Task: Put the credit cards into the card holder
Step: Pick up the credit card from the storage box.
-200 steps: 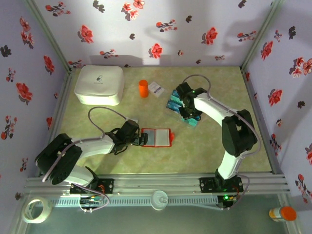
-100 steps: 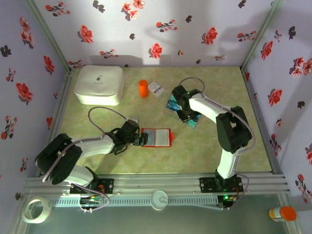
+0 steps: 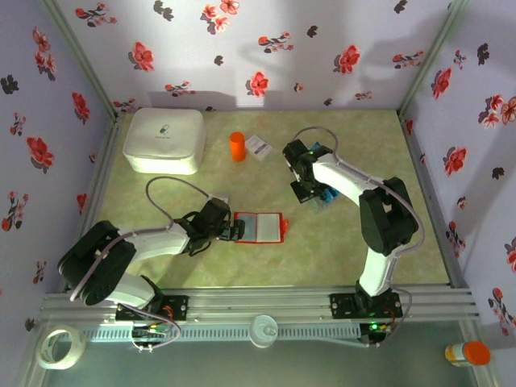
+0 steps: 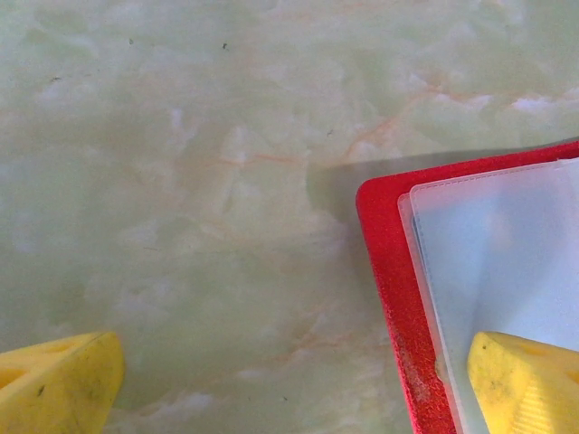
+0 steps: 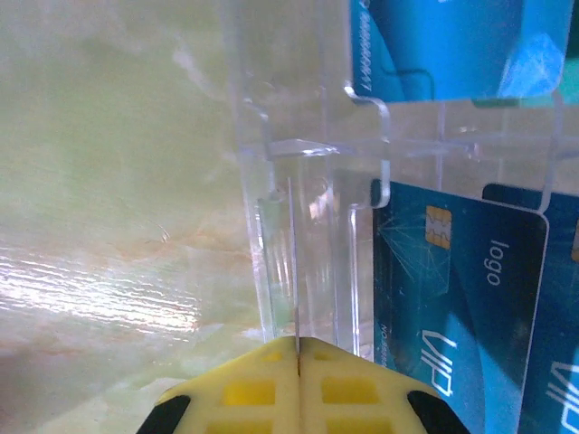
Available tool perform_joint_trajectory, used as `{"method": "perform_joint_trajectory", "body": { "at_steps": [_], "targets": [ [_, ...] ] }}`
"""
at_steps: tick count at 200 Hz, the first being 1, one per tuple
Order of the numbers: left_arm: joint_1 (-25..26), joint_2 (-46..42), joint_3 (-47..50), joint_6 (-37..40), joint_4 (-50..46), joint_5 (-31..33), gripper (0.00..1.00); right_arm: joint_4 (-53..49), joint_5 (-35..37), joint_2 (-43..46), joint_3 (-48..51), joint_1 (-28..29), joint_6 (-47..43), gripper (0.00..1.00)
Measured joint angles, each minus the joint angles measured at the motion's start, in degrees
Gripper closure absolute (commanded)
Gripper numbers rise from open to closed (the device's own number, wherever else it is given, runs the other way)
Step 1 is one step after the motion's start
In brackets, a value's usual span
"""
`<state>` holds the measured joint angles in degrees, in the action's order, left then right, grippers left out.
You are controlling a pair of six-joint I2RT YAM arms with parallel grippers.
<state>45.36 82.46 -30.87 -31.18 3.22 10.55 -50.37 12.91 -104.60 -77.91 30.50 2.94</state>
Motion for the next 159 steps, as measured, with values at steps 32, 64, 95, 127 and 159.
{"method": "perform_joint_trajectory", "body": {
  "at_steps": [32,64,95,127,159],
  "targets": [
    [0.0,0.0,0.0,0.0,0.0,0.0,0.01,-0.98,0.0,1.42,-1.79,0.68,-0.5,1.0],
    [0.0,0.0,0.0,0.0,0.0,0.0,0.01,-2.08,-0.37,3.74,-2.95,2.21,-0.35,1.0],
    [0.0,0.0,0.0,0.0,0.02,0.0,0.01,-1.75,-4.13,7.96,-3.02,3.91,1.9,1.0],
    [0.0,-0.02,0.0,0.0,0.0,0.0,0.01,3.78,-11.61,12.66,0.11,5.99,7.96,1.0],
    [0.0,-0.07,0.02,0.0,-0.02,0.02,0.01,12.96,-20.68,14.32,7.76,7.85,16.44,1.0]
  ]
}}
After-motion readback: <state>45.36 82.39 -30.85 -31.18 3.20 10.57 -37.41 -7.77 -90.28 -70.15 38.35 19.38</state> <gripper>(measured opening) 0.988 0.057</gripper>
